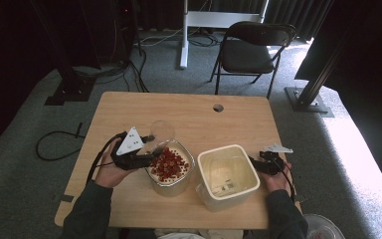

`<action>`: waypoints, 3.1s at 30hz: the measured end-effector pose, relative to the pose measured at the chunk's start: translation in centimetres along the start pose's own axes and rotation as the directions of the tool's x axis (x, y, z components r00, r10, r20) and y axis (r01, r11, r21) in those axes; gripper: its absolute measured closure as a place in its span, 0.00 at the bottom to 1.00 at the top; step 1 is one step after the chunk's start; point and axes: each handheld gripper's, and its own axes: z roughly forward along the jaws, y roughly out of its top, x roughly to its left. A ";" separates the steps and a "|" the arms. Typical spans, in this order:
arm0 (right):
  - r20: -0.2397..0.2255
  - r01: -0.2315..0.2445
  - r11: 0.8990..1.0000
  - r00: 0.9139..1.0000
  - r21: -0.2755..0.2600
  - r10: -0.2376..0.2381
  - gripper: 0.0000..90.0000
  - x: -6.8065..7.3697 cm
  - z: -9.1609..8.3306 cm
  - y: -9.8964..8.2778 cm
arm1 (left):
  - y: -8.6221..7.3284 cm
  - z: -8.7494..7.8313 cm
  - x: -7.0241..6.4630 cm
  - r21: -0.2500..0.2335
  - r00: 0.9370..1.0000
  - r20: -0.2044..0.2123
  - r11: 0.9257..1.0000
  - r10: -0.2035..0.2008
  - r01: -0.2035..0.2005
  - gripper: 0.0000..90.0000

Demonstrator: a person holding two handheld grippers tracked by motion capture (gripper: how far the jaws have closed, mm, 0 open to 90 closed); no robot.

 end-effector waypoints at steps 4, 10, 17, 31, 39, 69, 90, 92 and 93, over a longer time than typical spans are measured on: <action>0.009 0.018 1.000 1.000 0.007 -0.018 0.39 0.2 0.0 0.0 | 0.1 -0.1 0.0 -0.011 0.999 0.028 1.000 -0.029 0.029 0.54; 0.012 0.021 1.000 1.000 0.009 -0.021 0.39 0.2 0.0 0.0 | 0.3 -0.1 -0.1 -0.032 0.996 0.066 0.997 -0.062 0.064 0.54; 0.012 0.018 1.000 1.000 0.010 -0.018 0.39 0.2 0.0 0.0 | 0.8 0.2 -0.5 -0.048 0.992 0.099 0.995 -0.080 0.085 0.54; -0.014 -0.029 0.987 1.000 -0.160 0.027 0.38 0.1 -6.5 3.4 | 2.0 2.1 -1.6 -0.069 0.983 0.163 0.993 -0.086 0.099 0.54; -0.071 0.027 0.957 0.996 -0.288 -0.050 0.48 3.4 -11.4 7.6 | 2.6 3.3 -2.7 -0.087 0.979 0.194 0.993 -0.055 0.073 0.54; -0.457 0.121 0.933 0.846 -0.340 -0.276 0.73 14.4 -14.7 15.0 | 3.5 6.3 -6.7 -0.080 0.987 0.155 0.996 0.054 -0.042 0.53; -0.525 0.102 0.960 0.819 -0.262 -0.231 0.95 14.7 -13.4 15.0 | 3.7 5.8 -6.7 -0.074 0.984 0.169 0.996 0.053 -0.041 0.38; -0.528 0.088 0.960 0.820 -0.264 -0.221 0.95 14.3 -13.7 14.9 | 3.7 5.5 -6.6 -0.068 0.984 0.169 0.997 0.058 -0.047 0.38; -0.523 0.087 0.960 0.823 -0.268 -0.221 0.95 14.0 -13.9 14.8 | 3.7 5.4 -6.6 -0.067 0.985 0.163 0.997 0.058 -0.048 0.38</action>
